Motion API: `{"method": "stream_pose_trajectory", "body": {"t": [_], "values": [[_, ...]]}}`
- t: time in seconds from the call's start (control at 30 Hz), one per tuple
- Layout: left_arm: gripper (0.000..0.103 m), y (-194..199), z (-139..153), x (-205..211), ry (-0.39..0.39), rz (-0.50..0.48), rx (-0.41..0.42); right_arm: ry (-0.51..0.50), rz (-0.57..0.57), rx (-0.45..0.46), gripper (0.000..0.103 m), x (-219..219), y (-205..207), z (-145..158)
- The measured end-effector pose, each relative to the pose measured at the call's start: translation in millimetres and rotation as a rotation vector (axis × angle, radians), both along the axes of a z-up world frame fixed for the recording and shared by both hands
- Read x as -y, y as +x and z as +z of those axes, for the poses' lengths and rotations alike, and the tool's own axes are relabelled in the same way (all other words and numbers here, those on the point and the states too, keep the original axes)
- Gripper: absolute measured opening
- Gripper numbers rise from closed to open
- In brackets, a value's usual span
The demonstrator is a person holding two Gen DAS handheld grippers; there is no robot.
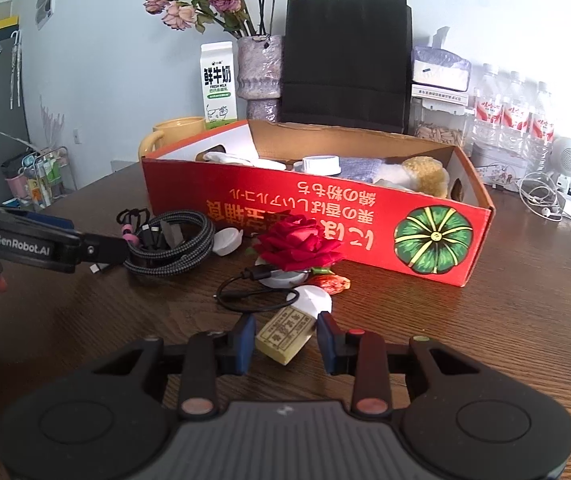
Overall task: Organize objects
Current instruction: 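Grasp the small cream printed box with the right tool while the left tool grasps the black braided cable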
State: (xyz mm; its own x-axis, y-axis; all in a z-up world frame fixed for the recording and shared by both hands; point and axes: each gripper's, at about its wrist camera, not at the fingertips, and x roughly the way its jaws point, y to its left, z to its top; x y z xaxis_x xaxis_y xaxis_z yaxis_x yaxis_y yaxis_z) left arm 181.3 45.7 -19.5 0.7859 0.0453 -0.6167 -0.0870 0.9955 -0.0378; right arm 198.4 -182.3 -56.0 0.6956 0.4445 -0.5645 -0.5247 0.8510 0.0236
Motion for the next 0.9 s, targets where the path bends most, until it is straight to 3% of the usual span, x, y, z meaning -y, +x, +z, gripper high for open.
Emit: {"method": "stream_pose_trajectory", "body": {"t": [0.37, 0.63, 0.9], "values": [[0.103, 25.6, -3.4, 20.9, -0.020, -0.041, -0.071, 0.010, -0.079, 0.029, 0.032, 27.8, 4.1, 2.2], [0.103, 48.2, -2.0, 28.6, -0.055, -0.005, -0.113, 0.023, -0.141, 0.053, 0.032, 52.6, 13.1, 3.8], [0.103, 62.8, -8.0, 39.7, -0.010, 0.077, -0.149, 0.051, -0.128, 0.064, 0.032, 58.2, 12.6, 4.3]]}}
